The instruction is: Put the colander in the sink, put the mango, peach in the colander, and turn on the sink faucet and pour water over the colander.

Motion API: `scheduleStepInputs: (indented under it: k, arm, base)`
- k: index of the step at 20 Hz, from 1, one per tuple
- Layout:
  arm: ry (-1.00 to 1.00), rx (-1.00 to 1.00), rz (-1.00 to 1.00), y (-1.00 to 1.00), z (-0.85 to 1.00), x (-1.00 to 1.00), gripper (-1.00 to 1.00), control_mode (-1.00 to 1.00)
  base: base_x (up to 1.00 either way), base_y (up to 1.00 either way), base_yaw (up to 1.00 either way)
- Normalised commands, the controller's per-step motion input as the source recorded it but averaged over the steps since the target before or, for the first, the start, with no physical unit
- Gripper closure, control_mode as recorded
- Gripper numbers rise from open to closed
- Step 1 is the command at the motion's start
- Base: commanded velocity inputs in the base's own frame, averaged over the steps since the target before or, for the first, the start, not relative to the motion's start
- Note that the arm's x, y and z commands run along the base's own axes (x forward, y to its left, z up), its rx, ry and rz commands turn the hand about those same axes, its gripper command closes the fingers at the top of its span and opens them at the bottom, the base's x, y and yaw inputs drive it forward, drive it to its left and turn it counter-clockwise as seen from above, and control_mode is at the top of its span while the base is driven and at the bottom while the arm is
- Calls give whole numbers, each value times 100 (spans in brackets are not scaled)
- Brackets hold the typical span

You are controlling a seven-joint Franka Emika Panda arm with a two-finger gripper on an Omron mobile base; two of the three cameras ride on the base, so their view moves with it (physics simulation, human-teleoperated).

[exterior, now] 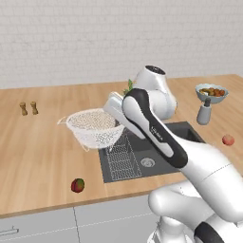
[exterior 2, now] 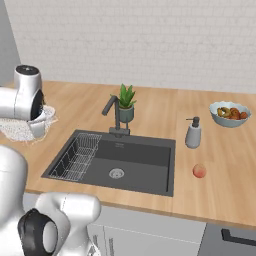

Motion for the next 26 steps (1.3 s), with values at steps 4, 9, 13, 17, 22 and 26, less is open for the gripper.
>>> scheduleStepInputs:
  k: [4, 9, 13, 17, 22, 26]
  arm:
    - [5, -4, 14, -100, 0, -29, 100, -100]
    - [6, -3, 10, -100, 0, -6, 100, -100]
    - [8, -5, 1, -100, 0, 0, 100, -100]
    - [12, -4, 2, -100, -6, 0, 100, -100]
    - [9, -2, 6, -100, -20, 8, 100, -100]
    - [1, 0, 2, -100, -31, 5, 100, -100]
  base:
    - [0, 0, 0]
    - [0, 0, 0]
    - [0, 0, 0]
    - [0, 0, 0]
    - [0, 0, 0]
    - [0, 0, 0]
